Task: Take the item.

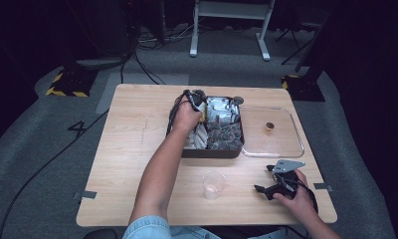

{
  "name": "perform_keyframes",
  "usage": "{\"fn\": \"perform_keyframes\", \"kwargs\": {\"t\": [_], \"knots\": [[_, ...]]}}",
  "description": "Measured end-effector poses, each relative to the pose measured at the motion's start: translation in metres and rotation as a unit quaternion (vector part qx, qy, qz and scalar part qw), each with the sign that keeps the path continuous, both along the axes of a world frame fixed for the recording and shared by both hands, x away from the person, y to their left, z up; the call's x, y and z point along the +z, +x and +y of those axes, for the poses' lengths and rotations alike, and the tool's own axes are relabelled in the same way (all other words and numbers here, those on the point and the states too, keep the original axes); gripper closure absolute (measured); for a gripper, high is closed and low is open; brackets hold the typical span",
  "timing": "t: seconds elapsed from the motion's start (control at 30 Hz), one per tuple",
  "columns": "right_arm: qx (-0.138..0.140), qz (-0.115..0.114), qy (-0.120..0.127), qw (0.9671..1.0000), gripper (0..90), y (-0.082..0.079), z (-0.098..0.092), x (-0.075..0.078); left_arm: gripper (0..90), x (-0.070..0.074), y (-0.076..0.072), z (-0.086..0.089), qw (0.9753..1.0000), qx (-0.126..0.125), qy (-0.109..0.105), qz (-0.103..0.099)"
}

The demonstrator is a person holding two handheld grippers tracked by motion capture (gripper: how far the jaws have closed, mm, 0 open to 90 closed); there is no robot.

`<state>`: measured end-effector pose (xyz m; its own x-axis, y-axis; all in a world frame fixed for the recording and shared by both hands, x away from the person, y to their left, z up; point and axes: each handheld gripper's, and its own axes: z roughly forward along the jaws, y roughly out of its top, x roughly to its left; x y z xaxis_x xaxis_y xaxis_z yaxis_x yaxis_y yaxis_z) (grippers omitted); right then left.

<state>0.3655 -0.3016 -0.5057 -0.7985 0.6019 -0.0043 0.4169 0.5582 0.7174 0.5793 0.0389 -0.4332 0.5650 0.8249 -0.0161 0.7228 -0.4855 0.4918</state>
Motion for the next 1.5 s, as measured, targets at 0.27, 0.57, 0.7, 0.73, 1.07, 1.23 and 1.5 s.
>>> {"fn": "perform_keyframes", "kwargs": {"t": [0.27, 0.57, 0.7, 0.73, 1.07, 1.23, 1.5], "knots": [[-0.001, 0.0, 0.001, 1.0, 3.3, 0.0, 0.0, 0.0, 90.0, 0.016, 0.0, 0.007, 0.9996, 0.003, -0.017, -0.022], [0.0, 0.0, 0.001, 1.0, 3.3, 0.0, 0.0, 0.0, 90.0, 0.04, -0.008, 0.011, 0.9976, -0.006, -0.047, -0.05], [0.0, 0.001, 0.001, 1.0, 3.3, 0.0, 0.0, 0.0, 90.0, 0.051, -0.014, 0.014, 0.9958, -0.014, -0.065, -0.063], [0.001, 0.001, 0.001, 1.0, 3.3, 0.0, 0.0, 0.0, 90.0, 0.054, -0.016, 0.015, 0.9951, -0.015, -0.073, -0.064], [0.005, 0.001, 0.0, 1.0, 3.3, 0.001, 0.0, 0.0, 90.0, 0.08, -0.039, 0.021, 0.9885, -0.042, -0.108, -0.096], [0.005, 0.001, 0.0, 1.0, 3.3, 0.001, 0.0, 0.0, 90.0, 0.094, -0.055, 0.021, 0.9824, -0.066, -0.132, -0.114], [0.006, 0.0, 0.0, 1.0, 3.3, 0.001, 0.0, 0.0, 90.0, 0.108, -0.089, 0.014, 0.9723, -0.115, -0.158, -0.129]]}}
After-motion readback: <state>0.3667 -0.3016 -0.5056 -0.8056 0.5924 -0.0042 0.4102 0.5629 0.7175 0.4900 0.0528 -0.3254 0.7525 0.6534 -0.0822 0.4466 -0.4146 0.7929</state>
